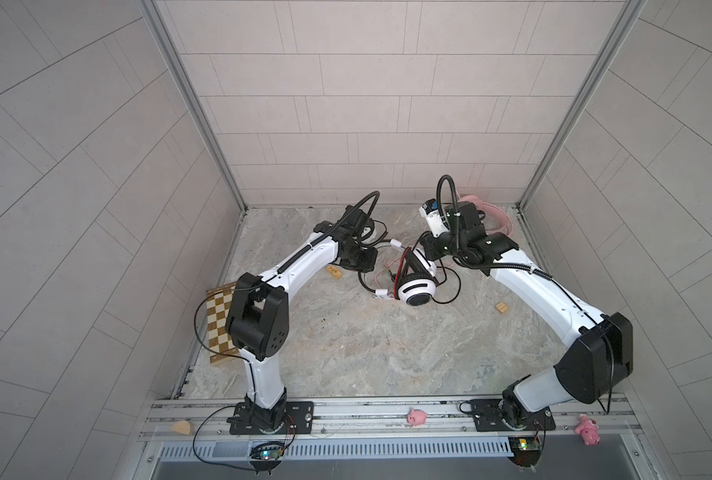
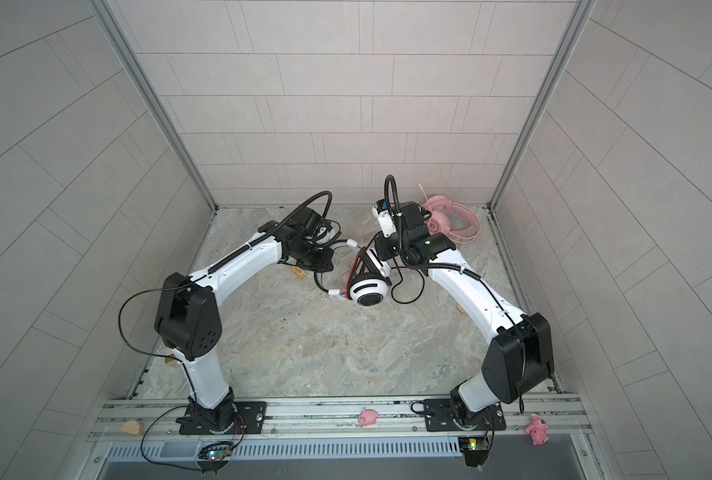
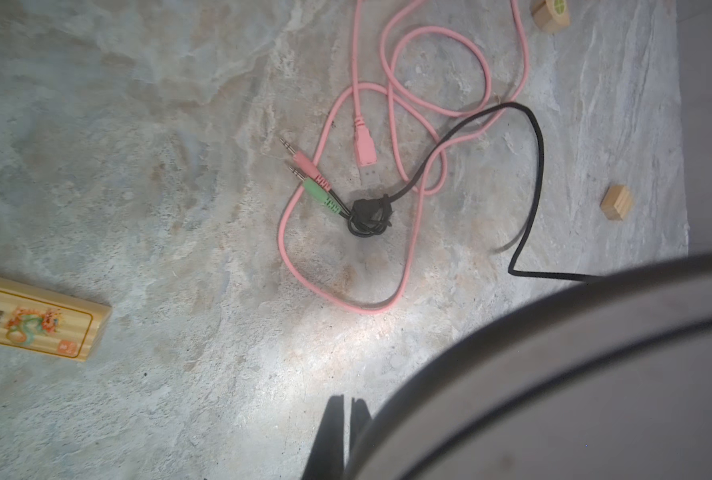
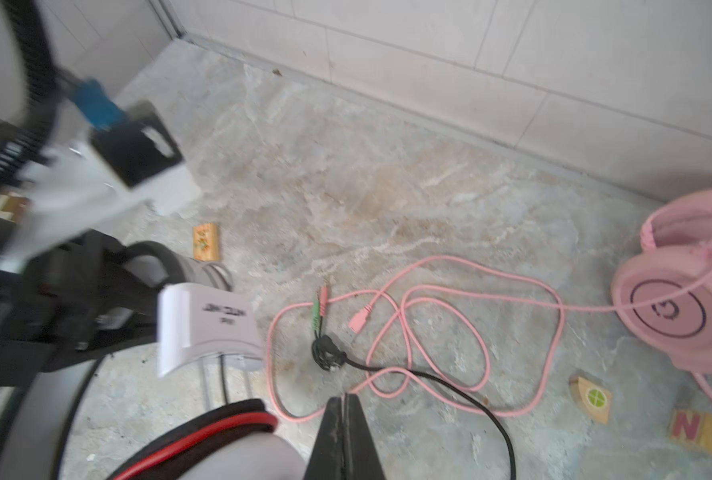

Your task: Wrap the headphones

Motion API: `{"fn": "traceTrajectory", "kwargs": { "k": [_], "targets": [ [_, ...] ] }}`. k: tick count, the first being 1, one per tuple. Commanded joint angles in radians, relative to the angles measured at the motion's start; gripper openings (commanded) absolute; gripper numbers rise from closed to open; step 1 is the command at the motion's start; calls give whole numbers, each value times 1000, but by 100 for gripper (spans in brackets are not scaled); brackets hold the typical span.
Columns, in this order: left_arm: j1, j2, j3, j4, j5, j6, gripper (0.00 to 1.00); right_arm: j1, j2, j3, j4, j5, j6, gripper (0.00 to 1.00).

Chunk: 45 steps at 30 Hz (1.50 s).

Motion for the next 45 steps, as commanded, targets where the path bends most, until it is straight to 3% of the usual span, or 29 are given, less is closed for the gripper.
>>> {"fn": "traceTrajectory", "kwargs": {
  "k": [1, 11, 21, 29, 41, 45],
  "targets": [
    [1, -21, 72, -9, 176, 46, 0, -37, -13, -30, 52, 9, -3, 0],
    [1, -80, 35, 59, 259, 30, 0, -93, -23, -108, 97, -43, 20, 1],
    [-37, -94, 29, 58, 303, 78, 0, -94, 19, -113, 192, -116, 81, 11],
    [-48, -91, 28, 55, 330, 93, 0, -113, 21, -130, 224, -91, 85, 14],
    [-43, -135, 21, 53, 203, 93, 0, -123, 122, -181, 310, -154, 120, 12],
    [-38, -172, -1, 81, 184, 85, 0, -127, 202, -227, 434, -231, 189, 14]
  ]
}}
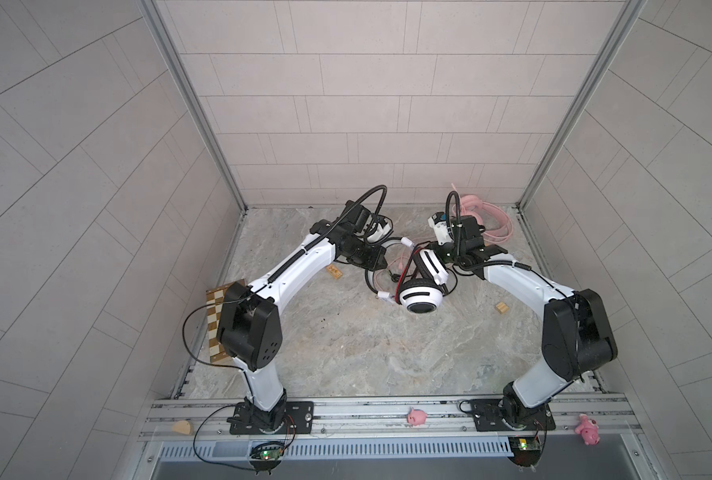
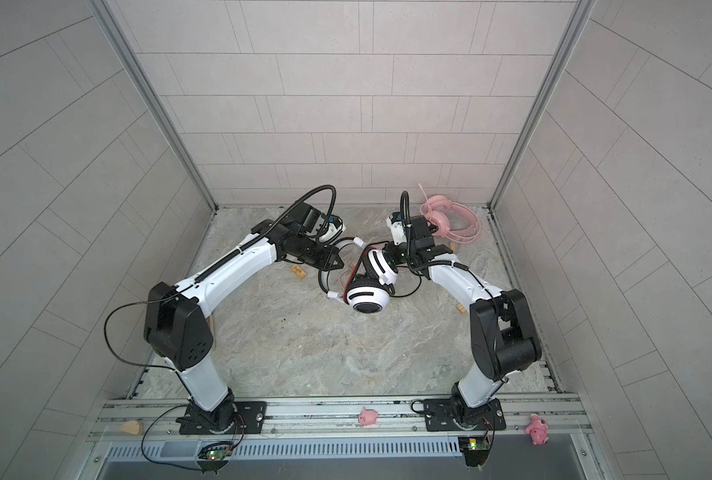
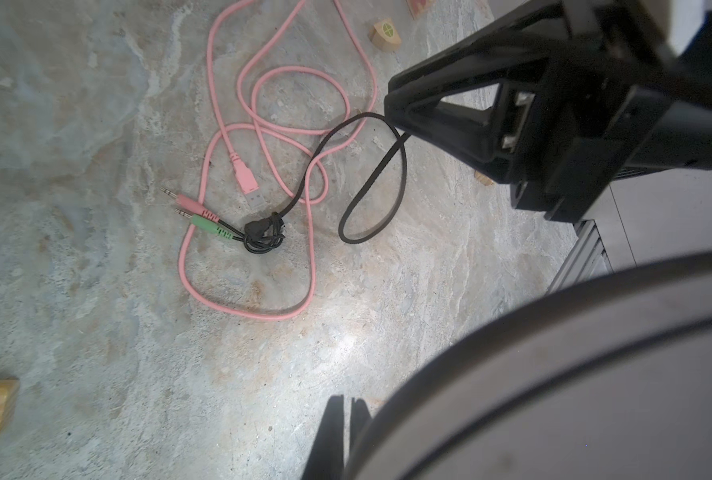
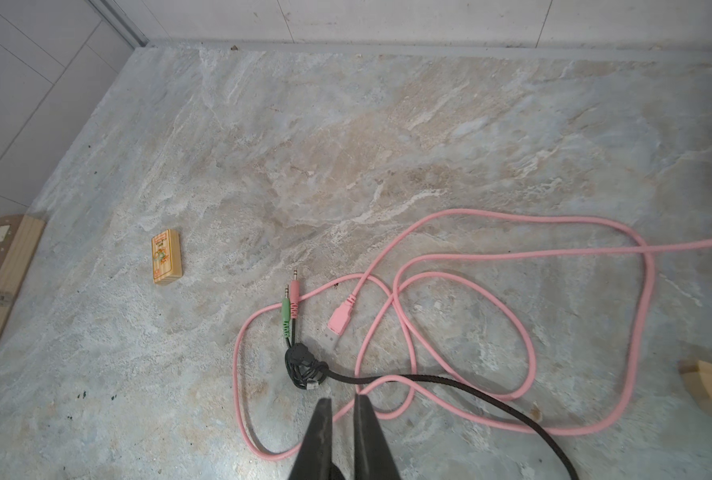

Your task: Wrap the headphones

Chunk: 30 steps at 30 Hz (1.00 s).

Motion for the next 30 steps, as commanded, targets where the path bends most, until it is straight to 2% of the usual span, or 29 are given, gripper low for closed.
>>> {"fn": "traceTrajectory", "kwargs": {
  "k": [1, 5, 9, 11, 15, 22, 26, 30],
  "targets": [
    [5, -89, -8, 48, 24, -2, 0, -8, 94, -28, 136, -83, 81, 14],
    [27, -116, -23, 72, 15, -5, 0, 0, 225, -6, 260, -185, 201, 17],
    [56, -147, -63, 139, 35, -38, 0, 41, 325, -15, 461, -228, 301, 20],
    [71, -165, -96, 189, 36, -56, 0, 72, 381, 19, 495, -235, 329, 22],
    [84, -171, -101, 182, 8, -45, 0, 99, 415, 40, 494, -205, 323, 25],
    [117, -200, -111, 215, 43, -74, 0, 100, 429, 43, 496, -196, 259, 35],
    [139, -211, -106, 203, 22, -69, 0, 103, 459, 68, 506, -243, 203, 45],
    [168, -222, -122, 244, 57, -101, 0, 102, 466, 106, 455, -212, 137, 47]
  ]
}}
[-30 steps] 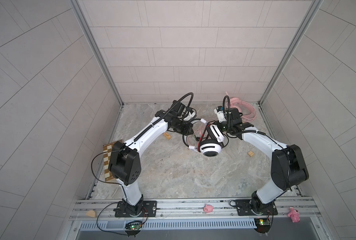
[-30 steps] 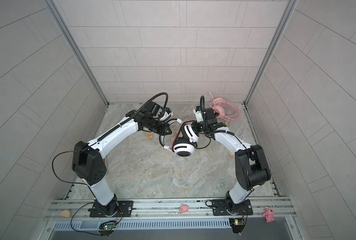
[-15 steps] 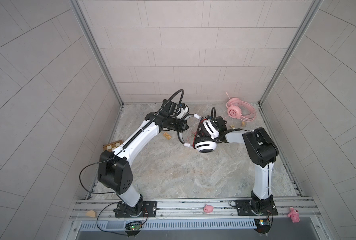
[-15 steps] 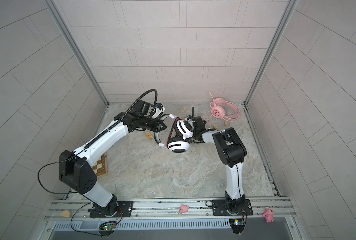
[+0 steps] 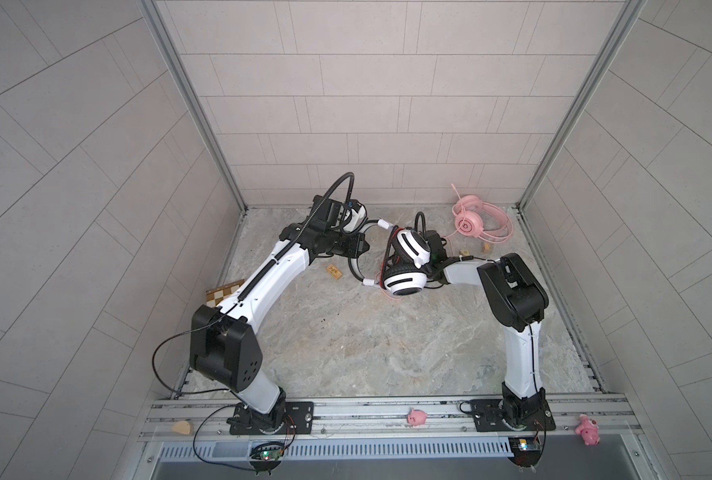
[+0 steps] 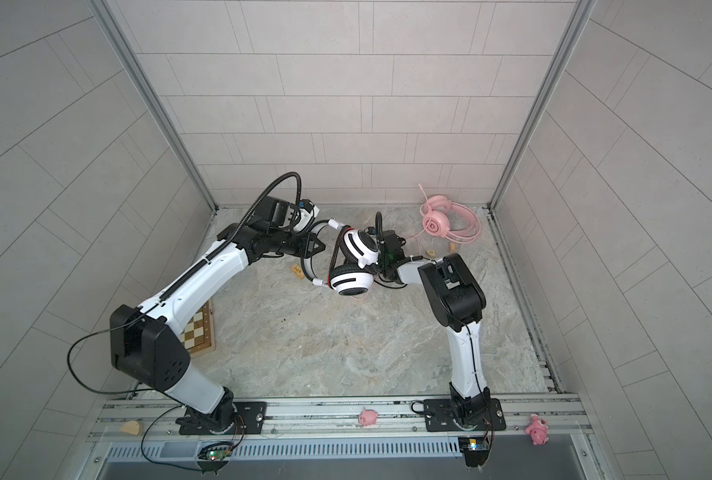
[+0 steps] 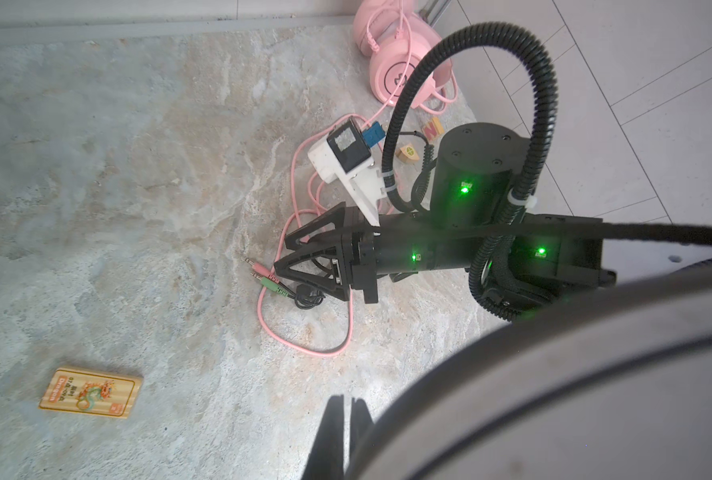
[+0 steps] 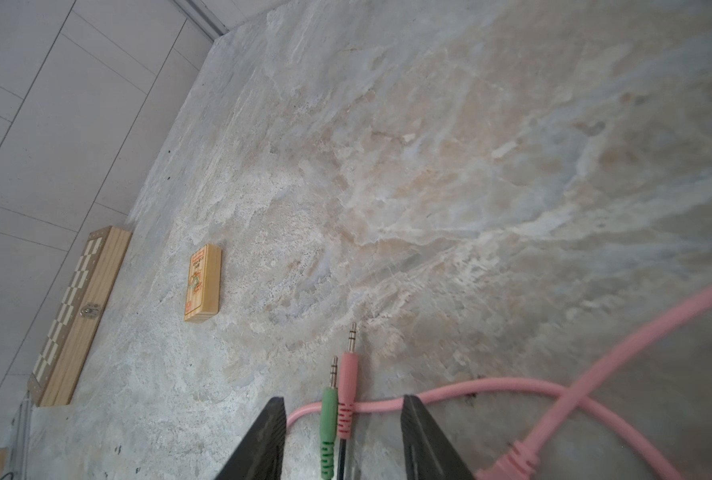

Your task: Wrap the headphones

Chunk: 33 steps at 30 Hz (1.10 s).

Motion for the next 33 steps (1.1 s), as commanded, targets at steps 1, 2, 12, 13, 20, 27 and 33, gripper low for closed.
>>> {"fn": "traceTrajectory", "kwargs": {
  "k": [1, 2, 12, 13, 20, 27, 33],
  "targets": [
    [27, -57, -11, 83, 71, -62, 0, 1, 10, 26, -4, 3, -64, 47],
    [32, -58, -11, 87, 75, -64, 0, 1, 14, 28, 15, -14, -55, 47],
    [75, -119, -59, 170, 105, -81, 0, 50, 141, 89, 209, -86, 87, 35],
    [79, -118, -59, 168, 95, -81, 0, 51, 143, 88, 223, -94, 98, 26],
    [153, -123, -82, 199, 0, -163, 0, 60, 74, -23, 243, -88, 114, 3],
    [187, -155, -178, 306, -235, -269, 0, 121, -120, -175, 30, 14, -6, 1],
    [247, -195, -280, 435, -308, -377, 0, 213, -247, -232, -188, 116, -64, 1]
  ]
}}
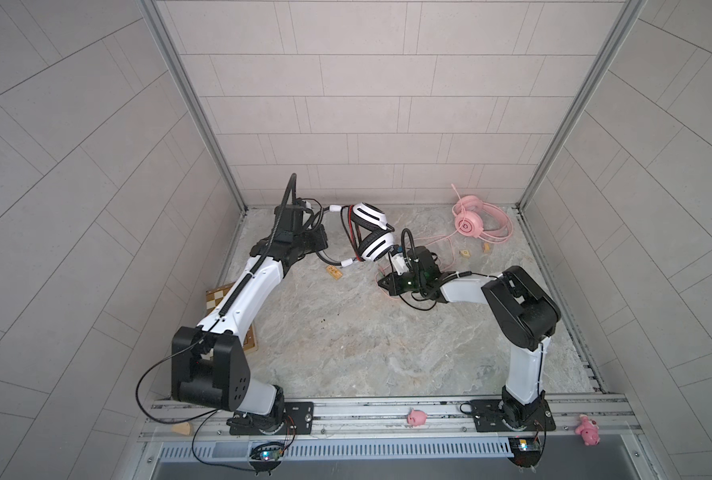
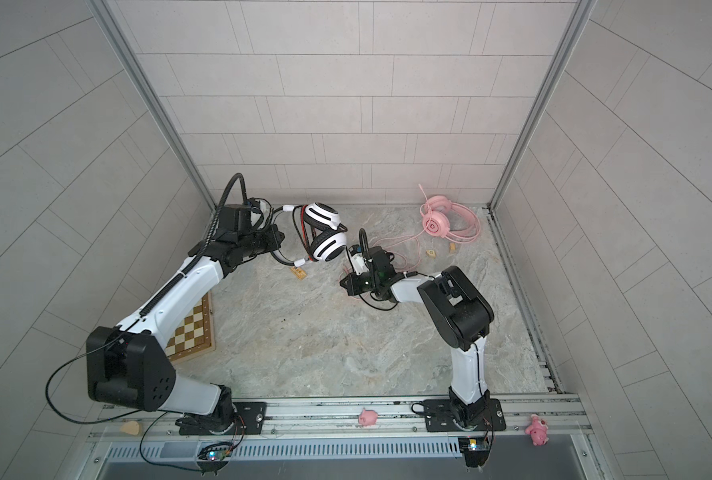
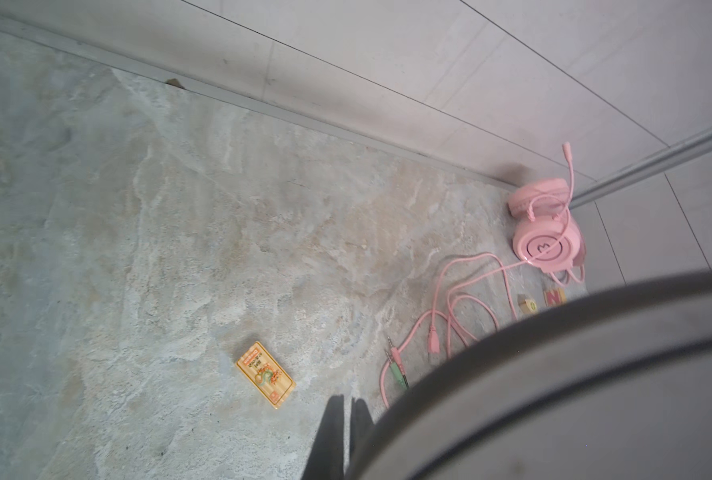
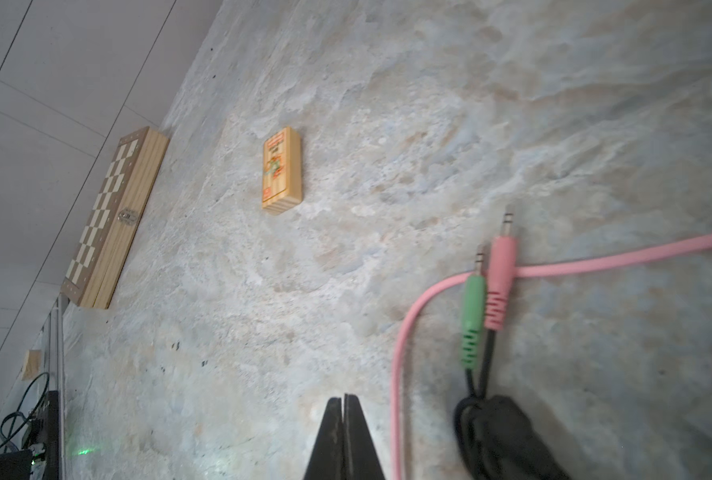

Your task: Wrap the headphones

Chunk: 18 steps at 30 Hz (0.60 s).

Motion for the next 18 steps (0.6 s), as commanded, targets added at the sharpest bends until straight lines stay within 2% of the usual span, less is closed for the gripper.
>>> {"fn": "traceTrajectory", "kwargs": {
  "k": [1, 5, 9, 13, 18],
  "targets": [
    [41, -53, -21, 173, -24, -127, 0, 56, -57, -38, -139, 79, -52, 1],
    [83, -51, -33, 190, -15, -161, 0, 141, -98, -65, -163, 120, -54, 1],
    [141, -54, -49, 176, -55, -181, 0, 213, -148, -82, -232, 154, -96, 1],
    [181, -46, -43, 149, -66, -203, 0, 226, -214, -81, -354, 171, -140, 1],
    [182, -46, -37, 121, -96, -187, 0, 272, -279, -60, -460, 278, -197, 1]
  ]
}}
